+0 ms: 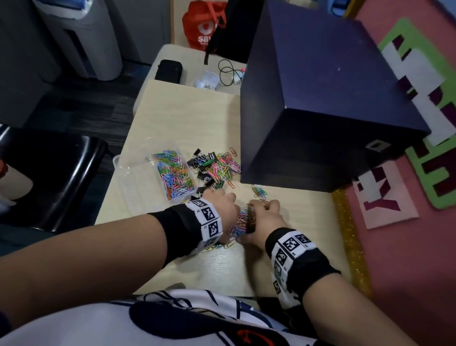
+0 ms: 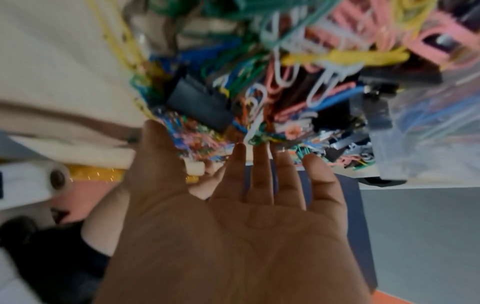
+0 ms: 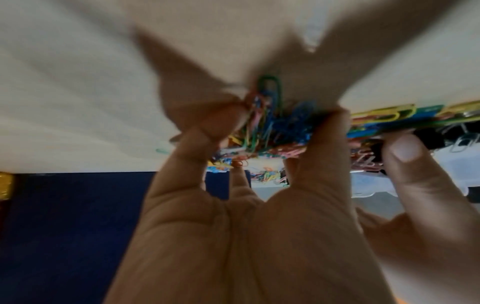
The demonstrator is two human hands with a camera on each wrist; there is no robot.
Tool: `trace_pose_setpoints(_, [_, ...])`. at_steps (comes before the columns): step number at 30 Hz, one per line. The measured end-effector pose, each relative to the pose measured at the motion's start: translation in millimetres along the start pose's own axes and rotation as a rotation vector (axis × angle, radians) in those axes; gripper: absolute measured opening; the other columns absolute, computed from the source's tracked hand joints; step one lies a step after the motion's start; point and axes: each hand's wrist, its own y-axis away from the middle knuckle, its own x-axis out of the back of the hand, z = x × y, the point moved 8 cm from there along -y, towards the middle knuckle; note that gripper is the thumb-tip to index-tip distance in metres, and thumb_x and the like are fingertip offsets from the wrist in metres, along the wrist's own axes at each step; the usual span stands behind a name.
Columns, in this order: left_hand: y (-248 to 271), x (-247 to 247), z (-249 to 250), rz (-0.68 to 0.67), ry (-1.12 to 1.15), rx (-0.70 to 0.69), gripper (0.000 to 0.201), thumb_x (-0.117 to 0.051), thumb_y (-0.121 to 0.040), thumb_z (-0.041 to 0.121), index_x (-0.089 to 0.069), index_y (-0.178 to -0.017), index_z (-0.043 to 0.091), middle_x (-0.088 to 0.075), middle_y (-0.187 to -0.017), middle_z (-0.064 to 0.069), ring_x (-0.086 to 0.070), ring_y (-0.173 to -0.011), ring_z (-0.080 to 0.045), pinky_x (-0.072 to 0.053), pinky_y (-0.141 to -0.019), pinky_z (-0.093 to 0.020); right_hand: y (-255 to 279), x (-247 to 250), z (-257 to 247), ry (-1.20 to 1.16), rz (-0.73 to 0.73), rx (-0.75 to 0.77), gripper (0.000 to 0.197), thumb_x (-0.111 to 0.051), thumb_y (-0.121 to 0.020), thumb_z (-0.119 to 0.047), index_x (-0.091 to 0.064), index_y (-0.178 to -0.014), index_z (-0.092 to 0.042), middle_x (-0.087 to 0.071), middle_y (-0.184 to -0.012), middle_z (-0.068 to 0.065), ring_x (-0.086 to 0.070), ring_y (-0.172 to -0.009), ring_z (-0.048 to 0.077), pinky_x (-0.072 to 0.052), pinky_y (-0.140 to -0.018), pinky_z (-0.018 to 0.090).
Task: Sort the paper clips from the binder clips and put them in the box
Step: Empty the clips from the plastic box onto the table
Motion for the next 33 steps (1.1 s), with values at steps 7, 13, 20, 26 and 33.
trace_pose_setpoints(7, [-8, 7, -10, 0.002, 0.041, 0.012, 0.032, -0.054, -0.092, 0.021, -0.054, -0.123, 0.014, -0.057, -0.117, -0.010, -0.054, -0.110, -0.030, -0.042, -0.086, -0.041, -5, 5, -15, 0.002, 0.050, 0.075, 0.035, -0.050, -0.085, -0.008, -0.052, -0.117, -0.019, -0.036, -0.124, 0.009, -0.057, -0.099, 0.032, -0.046, -0.091, 0.030])
trace_pose_setpoints(13, [-10, 15, -22, 0.037, 0.141, 0.013, 0.020, -0.054, -0.092, 0.019, -0.061, -0.107, 0.008, -0.064, -0.104, -0.011, -0.061, -0.098, -0.030, -0.048, -0.075, -0.035, -15, 30, -12, 0.104, 0.089, 0.015, 0.040, -0.046, -0.090, -0.007, -0.053, -0.128, -0.016, -0.051, -0.126, 0.015, -0.053, -0.116, 0.031, -0.043, -0.095, 0.030])
trace_pose_setpoints(20, [2, 44, -53, 0.299, 0.467, 0.105, 0.030, -0.064, -0.087, 0.037, -0.066, -0.108, 0.016, -0.069, -0.100, -0.004, -0.062, -0.098, -0.023, -0.046, -0.081, -0.031, -18, 60, -29, 0.037, 0.137, -0.004, 0.024, -0.048, -0.090, -0.013, -0.063, -0.108, -0.018, -0.067, -0.105, 0.009, -0.060, -0.101, 0.028, -0.041, -0.077, 0.023])
trace_pose_setpoints(26, [31, 52, -125, 0.424, 0.524, 0.340, 0.029, -0.065, -0.087, 0.037, -0.065, -0.108, 0.016, -0.068, -0.102, -0.004, -0.062, -0.098, -0.025, -0.045, -0.075, -0.029, -15, 68, -75, -0.112, 0.167, 0.116, 0.025, -0.062, -0.088, -0.024, -0.064, -0.113, -0.020, -0.067, -0.110, 0.005, -0.059, -0.101, 0.025, -0.039, -0.076, 0.022])
trace_pose_setpoints(33, [55, 28, -191, 0.380, 0.589, 0.569, 0.033, -0.070, -0.082, 0.038, -0.071, -0.098, 0.009, -0.070, -0.098, -0.010, -0.063, -0.096, -0.029, -0.050, -0.081, -0.033, -31, 39, -146, -0.450, 0.108, 0.214, 0.030, -0.068, -0.082, -0.026, -0.064, -0.111, -0.018, -0.066, -0.112, 0.007, -0.066, -0.098, 0.030, -0.054, -0.087, 0.046])
